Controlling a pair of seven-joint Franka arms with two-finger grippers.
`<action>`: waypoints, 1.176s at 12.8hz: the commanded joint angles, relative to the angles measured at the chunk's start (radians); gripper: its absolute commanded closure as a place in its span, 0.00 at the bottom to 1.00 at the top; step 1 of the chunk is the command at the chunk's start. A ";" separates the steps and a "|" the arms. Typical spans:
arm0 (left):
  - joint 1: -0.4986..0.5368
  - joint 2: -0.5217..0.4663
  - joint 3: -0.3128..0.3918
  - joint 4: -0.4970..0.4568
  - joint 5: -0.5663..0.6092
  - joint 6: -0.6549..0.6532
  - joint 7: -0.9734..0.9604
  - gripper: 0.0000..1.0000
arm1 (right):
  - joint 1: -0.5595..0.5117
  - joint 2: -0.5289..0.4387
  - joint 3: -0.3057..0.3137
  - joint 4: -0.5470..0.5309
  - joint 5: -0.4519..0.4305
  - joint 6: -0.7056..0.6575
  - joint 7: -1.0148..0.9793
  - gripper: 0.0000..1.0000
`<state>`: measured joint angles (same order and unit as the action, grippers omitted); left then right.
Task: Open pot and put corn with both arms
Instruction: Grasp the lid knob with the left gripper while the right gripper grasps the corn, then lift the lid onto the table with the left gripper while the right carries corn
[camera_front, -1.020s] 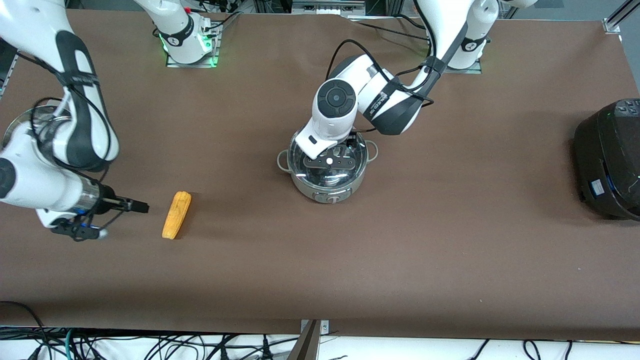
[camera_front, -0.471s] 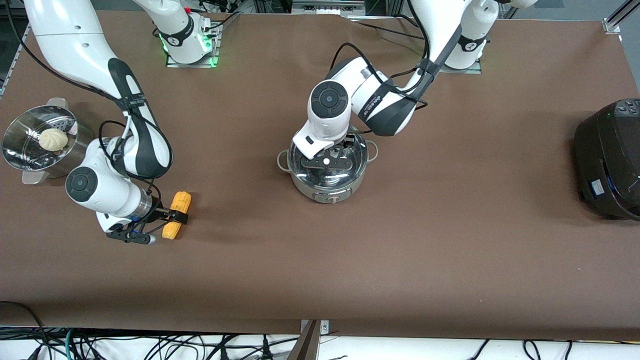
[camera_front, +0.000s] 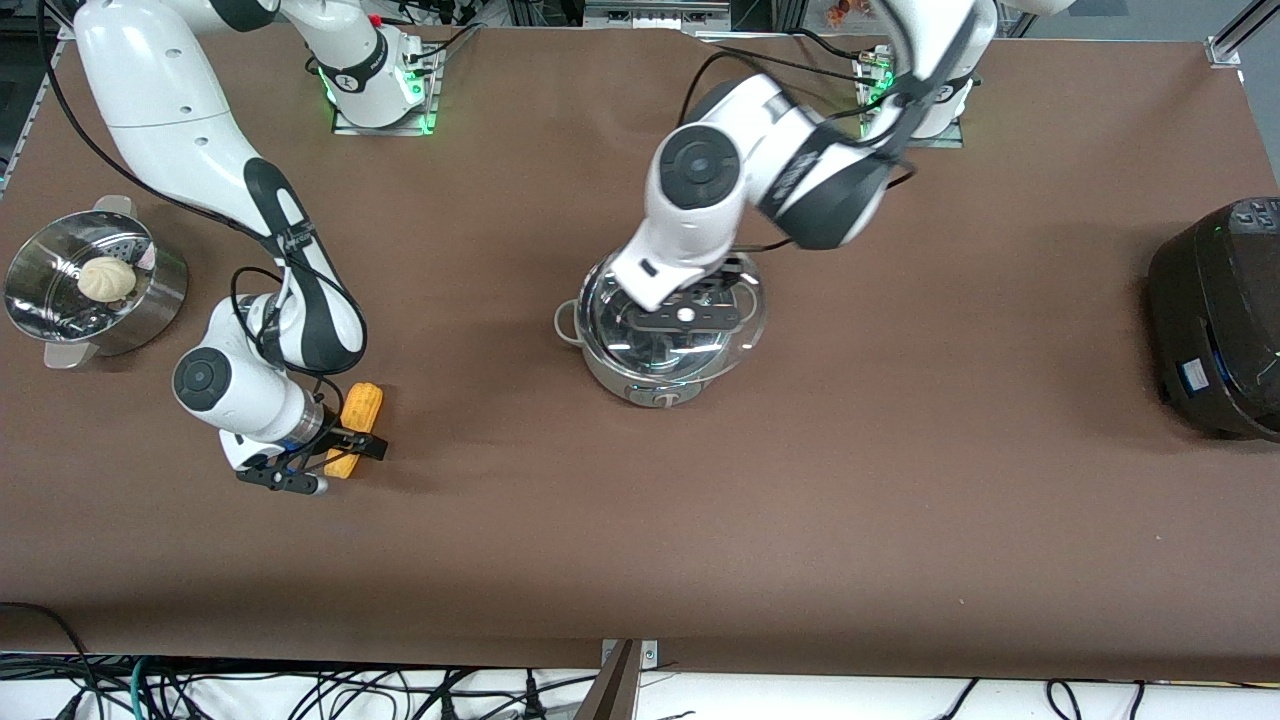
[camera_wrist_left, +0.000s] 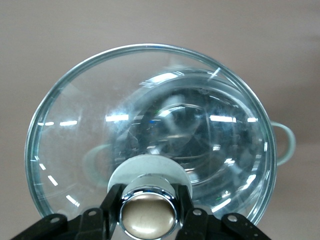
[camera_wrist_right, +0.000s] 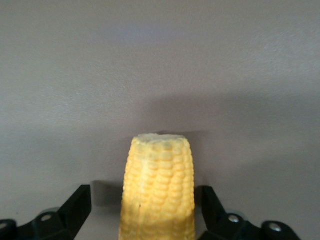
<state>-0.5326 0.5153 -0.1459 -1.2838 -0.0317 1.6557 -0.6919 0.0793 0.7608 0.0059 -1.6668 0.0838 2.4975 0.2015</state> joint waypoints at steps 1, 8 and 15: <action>0.159 -0.101 -0.006 -0.018 0.019 -0.163 0.215 0.93 | 0.013 -0.015 0.009 -0.019 0.013 0.015 -0.002 1.00; 0.568 -0.055 -0.009 -0.450 0.151 0.265 0.770 0.93 | 0.013 -0.127 0.032 -0.008 0.013 -0.156 -0.007 1.00; 0.565 -0.133 -0.017 -0.514 0.142 0.252 0.762 0.00 | 0.054 -0.282 0.337 0.139 -0.012 -0.374 0.523 1.00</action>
<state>0.0405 0.4875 -0.1578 -1.8064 0.0967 2.0014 0.0715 0.0999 0.4639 0.2550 -1.5924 0.0886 2.1425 0.5338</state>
